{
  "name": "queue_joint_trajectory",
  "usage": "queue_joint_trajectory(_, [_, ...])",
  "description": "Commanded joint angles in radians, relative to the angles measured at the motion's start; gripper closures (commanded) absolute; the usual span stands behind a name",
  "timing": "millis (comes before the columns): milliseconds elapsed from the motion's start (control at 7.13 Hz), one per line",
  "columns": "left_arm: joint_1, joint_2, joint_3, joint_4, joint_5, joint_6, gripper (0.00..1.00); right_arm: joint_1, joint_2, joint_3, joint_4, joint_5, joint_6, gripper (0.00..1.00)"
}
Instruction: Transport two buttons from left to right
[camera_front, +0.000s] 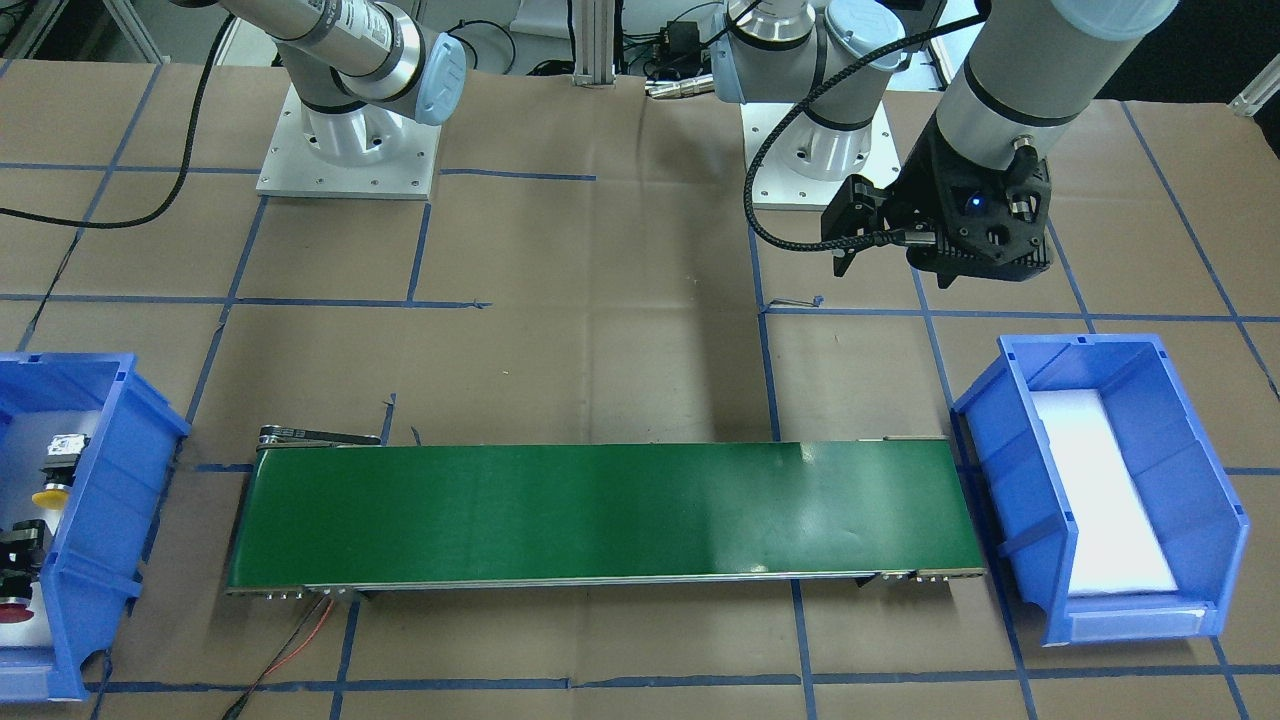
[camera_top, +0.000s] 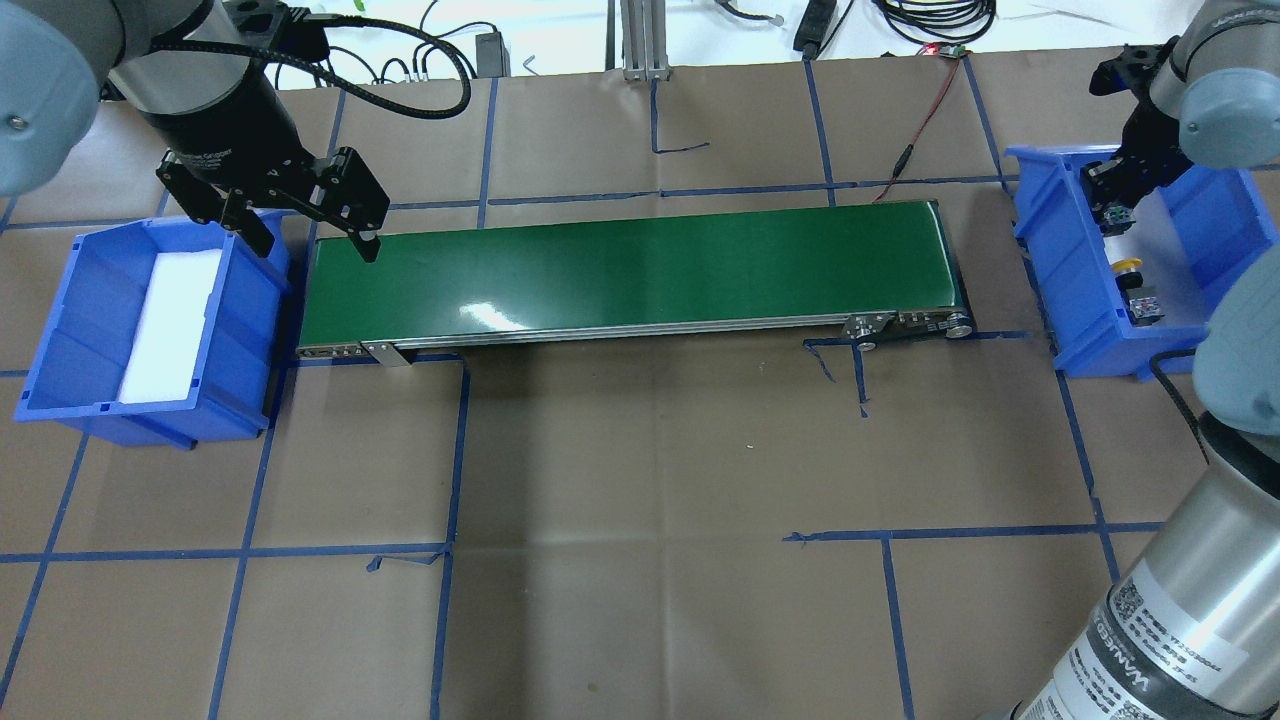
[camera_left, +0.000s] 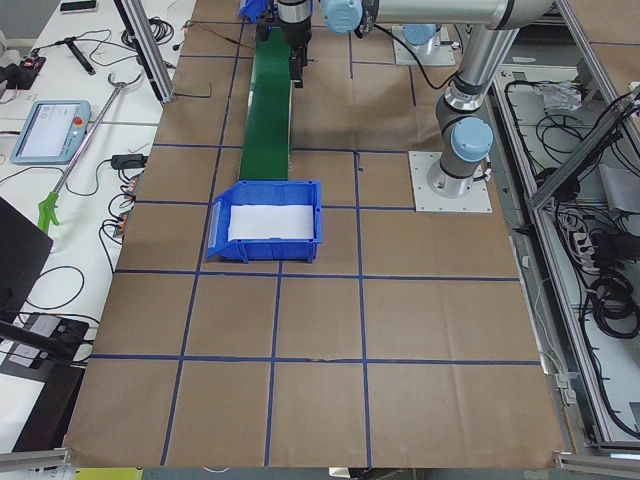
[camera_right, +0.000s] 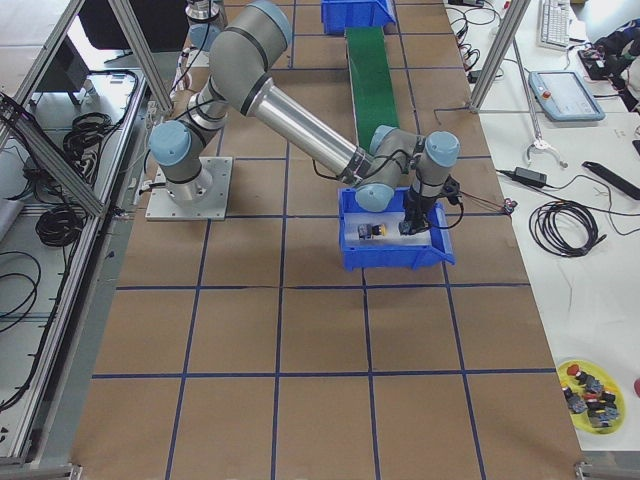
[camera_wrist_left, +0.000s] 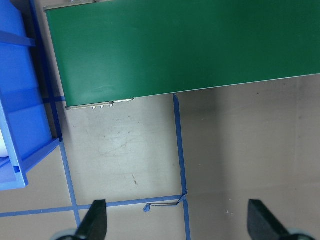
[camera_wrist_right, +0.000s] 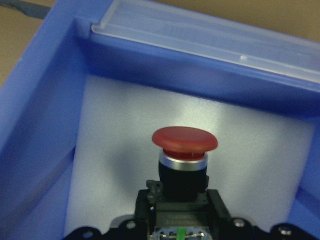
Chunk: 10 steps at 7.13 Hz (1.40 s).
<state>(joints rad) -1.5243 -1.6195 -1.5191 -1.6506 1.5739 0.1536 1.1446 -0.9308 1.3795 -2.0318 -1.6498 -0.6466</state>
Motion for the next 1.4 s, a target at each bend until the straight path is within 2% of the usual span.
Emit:
queue_joint_trajectory(0, [-0.001,-0.008,-0.004,0.002,0.000,-0.002,0.00,0.000,-0.003,0.000,-0.002,0.002,0.005,0.28])
queue_joint_trajectory(281, [-0.022,-0.014,-0.006,0.003,0.001,-0.014,0.00,0.000,-0.014,0.000,-0.004,0.013,-0.002,0.31])
queue_joint_trajectory(421, [-0.033,-0.016,-0.001,0.011,0.003,-0.020,0.00,-0.002,-0.032,-0.002,0.001,0.002,-0.002,0.26])
queue_joint_trajectory(561, [-0.033,-0.020,0.000,0.012,0.003,-0.019,0.00,0.000,-0.077,0.001,0.005,0.013,0.005,0.05])
queue_joint_trajectory(701, [-0.033,-0.016,0.002,0.014,0.003,-0.016,0.00,0.000,-0.135,0.001,0.019,0.009,0.008,0.01])
queue_joint_trajectory(842, [-0.033,-0.013,0.002,0.015,0.003,-0.014,0.00,0.000,-0.191,0.001,0.110,0.012,0.007,0.00])
queue_joint_trajectory(982, [-0.031,-0.005,-0.001,0.015,0.003,-0.008,0.00,0.001,-0.238,0.003,0.145,0.015,0.008,0.00])
queue_joint_trajectory(1122, [-0.030,-0.005,-0.001,0.023,0.003,-0.005,0.00,0.007,-0.299,0.022,0.154,0.050,0.010,0.00])
queue_joint_trajectory(1263, [-0.028,-0.005,-0.006,0.023,0.003,-0.003,0.00,0.012,-0.381,0.067,0.157,0.133,0.039,0.00])
